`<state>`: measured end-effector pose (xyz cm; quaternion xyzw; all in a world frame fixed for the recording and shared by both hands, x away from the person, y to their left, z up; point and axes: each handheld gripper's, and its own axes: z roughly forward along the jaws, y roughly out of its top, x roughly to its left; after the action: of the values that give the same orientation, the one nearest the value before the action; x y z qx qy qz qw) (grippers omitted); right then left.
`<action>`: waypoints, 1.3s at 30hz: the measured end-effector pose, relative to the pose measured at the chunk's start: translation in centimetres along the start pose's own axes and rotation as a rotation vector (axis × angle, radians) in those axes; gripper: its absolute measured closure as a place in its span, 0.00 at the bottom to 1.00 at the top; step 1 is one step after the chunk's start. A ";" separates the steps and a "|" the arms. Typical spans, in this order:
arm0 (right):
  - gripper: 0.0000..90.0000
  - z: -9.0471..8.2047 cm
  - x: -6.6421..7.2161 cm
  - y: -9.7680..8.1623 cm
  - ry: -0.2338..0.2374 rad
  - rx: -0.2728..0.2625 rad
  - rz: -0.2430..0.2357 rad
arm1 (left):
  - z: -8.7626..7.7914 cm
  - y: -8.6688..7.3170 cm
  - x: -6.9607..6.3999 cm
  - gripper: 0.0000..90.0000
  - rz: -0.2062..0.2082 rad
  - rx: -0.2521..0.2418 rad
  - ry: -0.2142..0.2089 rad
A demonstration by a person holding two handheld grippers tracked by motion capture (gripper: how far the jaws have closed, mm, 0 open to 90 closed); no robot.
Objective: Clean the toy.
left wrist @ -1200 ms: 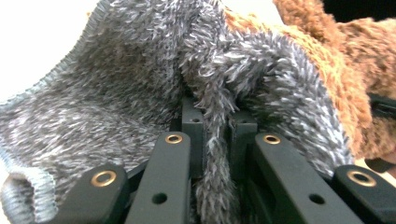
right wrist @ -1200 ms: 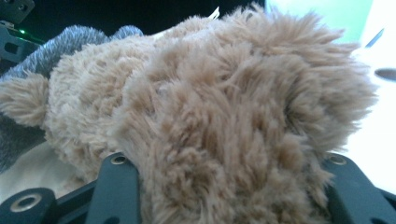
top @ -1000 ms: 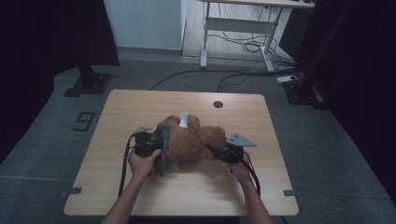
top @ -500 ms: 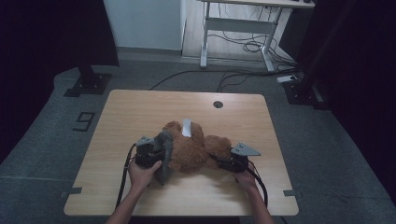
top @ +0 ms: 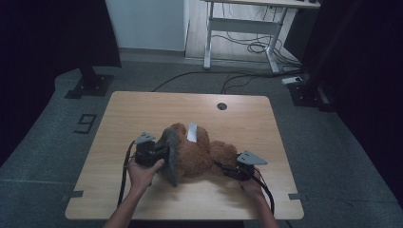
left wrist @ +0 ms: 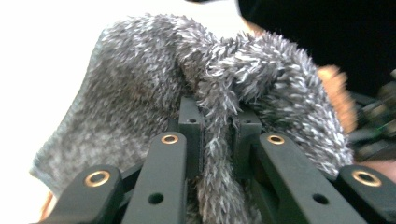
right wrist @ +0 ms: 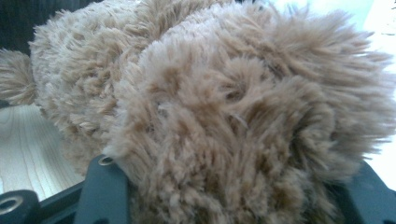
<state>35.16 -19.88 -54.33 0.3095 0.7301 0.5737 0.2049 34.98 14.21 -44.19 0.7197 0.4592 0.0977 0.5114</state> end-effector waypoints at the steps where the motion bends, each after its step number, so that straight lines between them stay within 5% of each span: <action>1: 0.46 0.0 0.0 0.0 0.000 0.000 0.000 | 0.0 0.0 0.0 0.87 0.000 0.000 0.000; 3: 0.46 0.0 0.0 0.0 -0.001 0.000 -0.003 | 0.7 1.3 -1.3 0.87 0.033 -0.003 -0.007; 7: 0.46 -0.1 0.1 0.0 -0.001 0.001 -0.010 | 4.7 3.6 -4.1 0.86 0.088 0.044 -0.022; 13: 0.45 -0.2 0.0 -0.1 0.002 0.000 -0.013 | 8.4 3.2 -3.9 0.86 0.073 0.139 0.023; 14: 0.45 -0.2 -0.1 -0.1 0.002 0.003 -0.015 | 9.0 2.1 -3.3 0.86 0.079 0.150 0.038; 18: 0.43 -0.2 -0.1 -0.1 0.002 0.005 -0.016 | 8.7 1.0 -2.8 0.88 0.078 0.130 0.030; 23: 0.24 -0.5 0.3 0.3 -0.030 0.030 -0.005 | 7.4 -0.7 -3.4 0.89 0.118 0.087 0.034; 29: 0.10 -1.0 0.5 1.3 -0.024 0.069 0.074 | 6.4 -2.1 -3.5 0.89 0.113 0.029 0.025; 35: 0.07 -0.7 0.3 1.3 -0.011 0.093 0.125 | 5.6 -2.9 -3.7 0.89 0.119 0.009 0.023; 39: 0.23 -0.5 0.5 1.0 -0.009 0.111 0.099 | 5.3 -3.1 -3.8 0.89 0.115 0.003 0.021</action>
<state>34.67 -19.78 -53.19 0.3586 0.7437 0.5404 0.1620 34.33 8.12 -47.96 0.7446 0.4225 0.1338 0.4991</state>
